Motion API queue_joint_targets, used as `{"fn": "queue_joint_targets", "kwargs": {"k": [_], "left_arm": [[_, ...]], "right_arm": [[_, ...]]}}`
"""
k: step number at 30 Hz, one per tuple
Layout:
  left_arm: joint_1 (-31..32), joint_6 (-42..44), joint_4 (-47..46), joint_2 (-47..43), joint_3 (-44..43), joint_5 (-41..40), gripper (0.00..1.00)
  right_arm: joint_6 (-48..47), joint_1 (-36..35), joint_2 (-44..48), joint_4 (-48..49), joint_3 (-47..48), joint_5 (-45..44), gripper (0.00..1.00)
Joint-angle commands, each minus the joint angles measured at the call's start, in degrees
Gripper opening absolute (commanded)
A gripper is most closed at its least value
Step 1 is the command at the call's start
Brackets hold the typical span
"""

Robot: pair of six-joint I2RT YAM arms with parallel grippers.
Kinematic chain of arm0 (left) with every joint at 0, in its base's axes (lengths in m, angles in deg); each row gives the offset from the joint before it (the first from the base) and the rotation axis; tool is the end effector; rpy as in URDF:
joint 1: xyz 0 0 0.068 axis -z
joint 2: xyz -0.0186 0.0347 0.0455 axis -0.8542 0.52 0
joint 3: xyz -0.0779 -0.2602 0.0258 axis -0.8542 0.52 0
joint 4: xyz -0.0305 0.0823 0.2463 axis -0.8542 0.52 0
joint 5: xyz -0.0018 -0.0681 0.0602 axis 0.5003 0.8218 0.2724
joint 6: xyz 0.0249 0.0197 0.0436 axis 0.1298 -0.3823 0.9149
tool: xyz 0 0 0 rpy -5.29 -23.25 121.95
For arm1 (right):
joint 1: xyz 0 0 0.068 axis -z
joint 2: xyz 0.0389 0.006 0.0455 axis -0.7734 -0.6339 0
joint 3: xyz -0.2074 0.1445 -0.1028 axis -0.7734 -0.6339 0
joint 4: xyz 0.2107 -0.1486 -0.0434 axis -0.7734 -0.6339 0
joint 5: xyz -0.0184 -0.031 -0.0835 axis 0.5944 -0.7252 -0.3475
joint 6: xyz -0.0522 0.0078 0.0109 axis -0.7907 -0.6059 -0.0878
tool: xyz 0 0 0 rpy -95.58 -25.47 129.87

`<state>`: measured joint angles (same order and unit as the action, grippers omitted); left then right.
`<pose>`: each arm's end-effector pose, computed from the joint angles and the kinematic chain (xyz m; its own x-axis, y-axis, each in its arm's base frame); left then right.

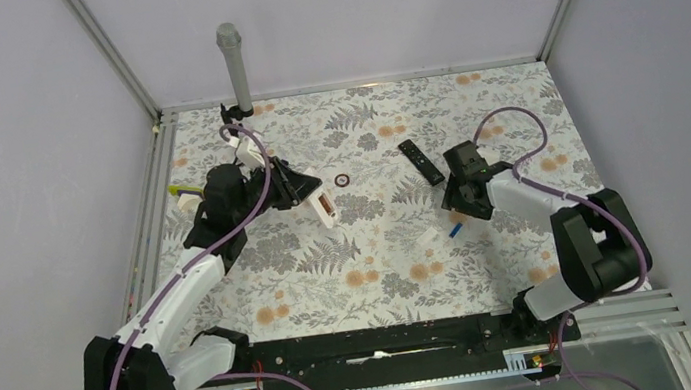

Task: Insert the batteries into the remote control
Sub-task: Pick up the battery from the center of the board.

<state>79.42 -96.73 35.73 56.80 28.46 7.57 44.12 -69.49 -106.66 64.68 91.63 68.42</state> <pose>0.2284 -0.1028 0.2858 -0.6231 -0.3451 -0.7019 0.4186 0.6109 -0.6720 0.2617 0.0787 0.1753 -0.7553 0.3804 -0.5337 0.3786 0.9180 0.1186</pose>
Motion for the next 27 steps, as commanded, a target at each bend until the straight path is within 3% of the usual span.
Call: {"fn": "queue_joint_targets", "kwargs": {"k": [1, 8, 19, 27], "left_arm": [[-0.9, 0.5, -4.5, -2.0, -3.3, 2.3, 0.00], [-2.7, 0.8, -3.8, -3.3, -5.2, 4.3, 0.00], [-4.1, 0.7, -3.2, -3.6, -6.7, 6.9, 0.00], [-4.3, 0.0, -3.9, -3.5, -6.5, 6.9, 0.00]], "right_arm": [[-8.1, 0.5, -5.2, 2.5, 4.7, -3.1, 0.70], [-16.2, 1.3, -12.5, 2.8, 9.6, 1.0, 0.69], [-21.1, 6.5, -15.9, 1.7, 11.0, 11.1, 0.48], [-19.8, 6.6, -15.9, -2.0, 10.5, 11.2, 0.28]]}}
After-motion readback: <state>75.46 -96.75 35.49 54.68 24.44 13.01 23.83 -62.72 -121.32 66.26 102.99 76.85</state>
